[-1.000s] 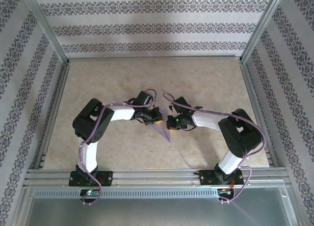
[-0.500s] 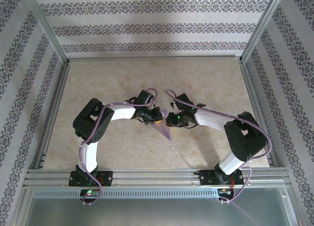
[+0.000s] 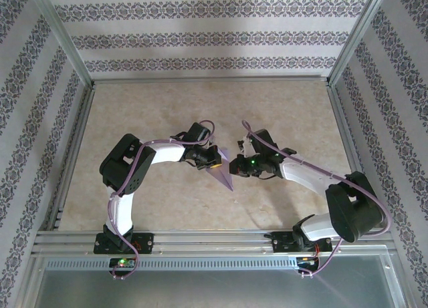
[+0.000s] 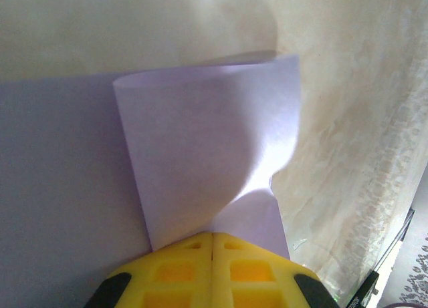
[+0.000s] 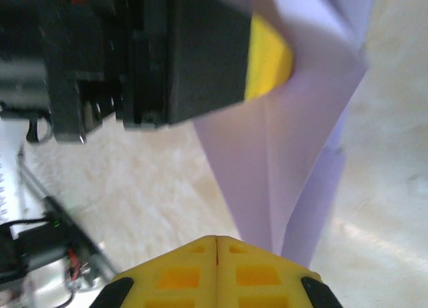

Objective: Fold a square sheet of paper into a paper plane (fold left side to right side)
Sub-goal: Fourth fold the wing at the center of the table.

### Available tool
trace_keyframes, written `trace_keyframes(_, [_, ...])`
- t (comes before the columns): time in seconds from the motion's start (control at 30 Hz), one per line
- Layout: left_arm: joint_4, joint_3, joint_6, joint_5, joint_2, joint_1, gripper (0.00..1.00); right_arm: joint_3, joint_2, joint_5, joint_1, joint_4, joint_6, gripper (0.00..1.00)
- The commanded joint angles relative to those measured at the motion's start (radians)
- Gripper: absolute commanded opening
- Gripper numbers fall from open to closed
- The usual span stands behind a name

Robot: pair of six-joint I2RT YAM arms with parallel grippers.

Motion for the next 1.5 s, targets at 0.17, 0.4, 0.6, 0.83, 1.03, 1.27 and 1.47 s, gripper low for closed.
trace_keyframes(0.17, [-0.122,-0.019,0.024,-0.105,0.051,-0.005,0.00,-0.074,0.087,-0.118,0.045,0.158,0.099,0.02])
trace_keyframes(0.4, [-0.123,-0.019,0.024,-0.104,0.051,-0.005,0.00,-0.090,0.125,-0.083,0.050,0.165,0.091,0.02])
trace_keyframes(0.6, [-0.123,-0.018,0.027,-0.103,0.051,-0.005,0.00,-0.107,0.162,-0.085,0.053,0.188,0.086,0.01])
trace_keyframes(0.83, [-0.122,-0.018,0.025,-0.104,0.051,-0.006,0.00,-0.123,0.176,-0.077,0.055,0.202,0.086,0.01])
trace_keyframes(1.03, [-0.122,-0.022,0.025,-0.106,0.050,-0.005,0.00,-0.128,0.185,-0.076,0.063,0.200,0.085,0.01])
trace_keyframes(1.27, [-0.122,-0.022,0.024,-0.106,0.051,-0.005,0.00,-0.125,0.187,-0.053,0.069,0.165,0.070,0.01])
trace_keyframes(1.47, [-0.123,-0.020,0.024,-0.106,0.053,-0.005,0.00,-0.118,0.171,-0.027,0.072,0.125,0.051,0.01])
